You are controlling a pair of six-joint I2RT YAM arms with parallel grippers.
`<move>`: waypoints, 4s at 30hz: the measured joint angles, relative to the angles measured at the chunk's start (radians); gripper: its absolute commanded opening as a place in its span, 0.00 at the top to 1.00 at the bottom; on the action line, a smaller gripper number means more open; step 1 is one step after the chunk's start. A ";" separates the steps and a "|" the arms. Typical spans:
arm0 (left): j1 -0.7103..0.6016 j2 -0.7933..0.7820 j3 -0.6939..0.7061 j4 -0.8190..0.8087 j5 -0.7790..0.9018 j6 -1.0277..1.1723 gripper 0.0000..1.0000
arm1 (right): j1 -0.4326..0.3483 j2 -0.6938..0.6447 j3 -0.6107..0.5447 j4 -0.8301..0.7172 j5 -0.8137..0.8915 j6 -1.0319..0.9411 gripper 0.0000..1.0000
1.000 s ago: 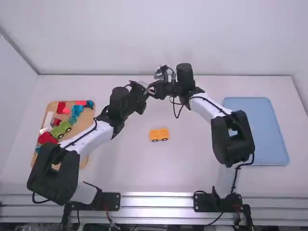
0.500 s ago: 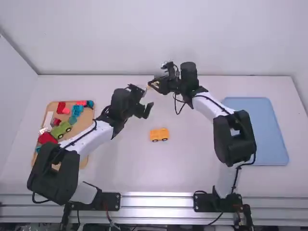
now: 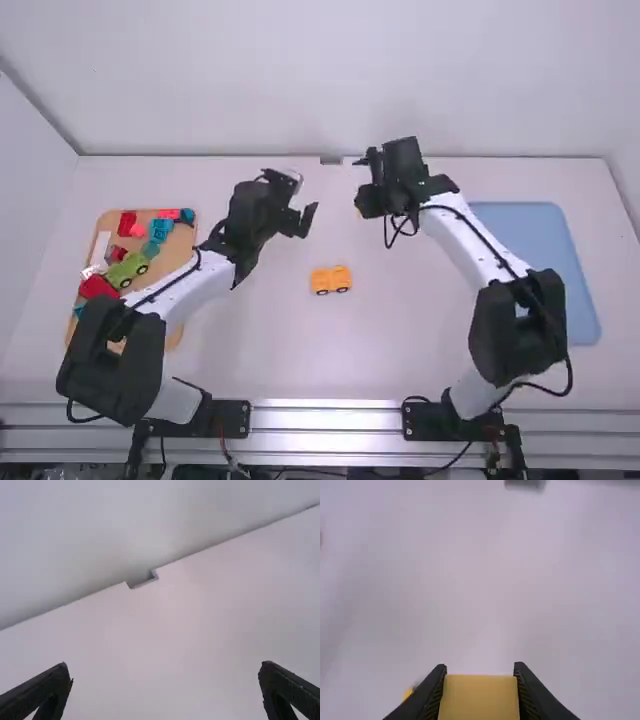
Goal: Assemble lego blocks to make yellow taxi
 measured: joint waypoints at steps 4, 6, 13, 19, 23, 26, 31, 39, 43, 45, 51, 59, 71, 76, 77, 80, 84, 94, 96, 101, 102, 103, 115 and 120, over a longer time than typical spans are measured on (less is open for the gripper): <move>0.000 0.000 0.000 0.018 0.000 0.003 0.01 | -0.004 0.000 0.000 -0.146 0.029 -0.023 0.84; 0.000 0.000 0.000 0.021 0.000 0.003 0.01 | -0.005 0.000 0.000 -0.199 0.036 -0.034 0.85; 0.000 0.000 0.000 0.022 -0.087 0.002 0.01 | 0.020 0.000 -0.007 -0.301 0.097 -0.024 0.83; 0.000 0.000 0.000 0.030 -0.148 0.004 0.01 | 0.055 0.000 -0.112 -0.280 0.095 0.029 0.82; 0.000 0.000 0.000 0.034 -0.157 0.006 0.01 | 0.038 0.005 -0.175 -0.241 0.055 0.050 0.84; 0.000 0.000 0.000 0.031 -0.157 0.006 0.01 | 0.003 0.043 -0.186 -0.216 0.023 0.055 0.84; 0.000 0.000 0.000 0.011 -0.157 0.006 0.01 | -0.049 0.152 -0.171 -0.269 0.004 0.039 0.90; 0.000 0.000 0.000 -0.022 -0.157 0.006 0.01 | -0.042 0.261 -0.065 -0.294 0.069 -0.182 0.88; 0.000 0.000 0.000 -0.026 -0.183 0.006 0.01 | 0.008 0.261 -0.060 -0.230 0.127 -0.435 0.65; 0.000 -0.001 0.000 -0.031 -0.204 0.007 0.01 | 0.036 0.261 -0.060 -0.241 0.152 -0.615 0.73; 0.000 -0.002 0.000 -0.079 -0.227 0.010 0.01 | 0.092 0.262 -0.061 -0.268 0.210 -0.978 0.75; 0.000 -0.002 0.000 -0.118 -0.227 0.010 0.01 | 0.070 0.262 -0.061 -0.294 0.214 -1.239 0.62; 0.000 -0.002 0.000 -0.114 -0.228 -0.003 0.01 | 0.077 0.262 -0.061 -0.262 0.147 -1.285 0.35; 0.000 -0.002 0.000 -0.113 -0.228 -0.003 0.01 | 0.097 0.262 -0.038 -0.272 0.163 -1.210 0.02; 0.000 -0.002 0.000 -0.110 -0.232 -0.003 0.01 | 0.099 0.261 -0.022 -0.293 0.162 -1.201 0.02; 0.001 -0.002 0.000 -0.108 -0.258 -0.002 0.01 | 0.098 0.254 0.042 -0.338 0.155 -1.162 0.02; 0.000 -0.002 0.000 -0.117 -0.303 -0.003 0.01 | 0.078 0.193 0.137 -0.376 0.122 -1.076 0.02; 0.000 -0.002 0.000 -0.193 -0.332 -0.002 0.01 | -0.080 0.003 0.191 -0.224 -0.080 -0.988 0.02; 0.000 -0.002 0.000 -0.198 -0.332 0.000 0.01 | -0.099 0.005 0.191 -0.224 -0.095 -0.960 0.02; 0.000 -0.002 0.000 -0.239 -0.299 0.066 0.01 | -0.106 0.005 0.181 -0.358 -0.156 -0.948 0.02; 0.000 -0.002 0.000 -0.243 -0.286 0.077 0.01 | -0.109 0.005 0.175 -0.370 -0.174 -0.966 0.02; 0.000 -0.002 0.000 -0.252 -0.254 0.101 0.01 | -0.113 0.005 0.156 -0.377 -0.220 -1.012 0.02; 0.009 -0.002 0.000 -0.399 0.262 0.530 0.01 | -0.219 0.005 -0.130 -0.065 -0.508 -1.226 0.02; 0.010 -0.002 0.000 -0.453 0.473 0.796 0.01 | -0.217 0.005 -0.236 0.053 -0.532 -1.367 0.02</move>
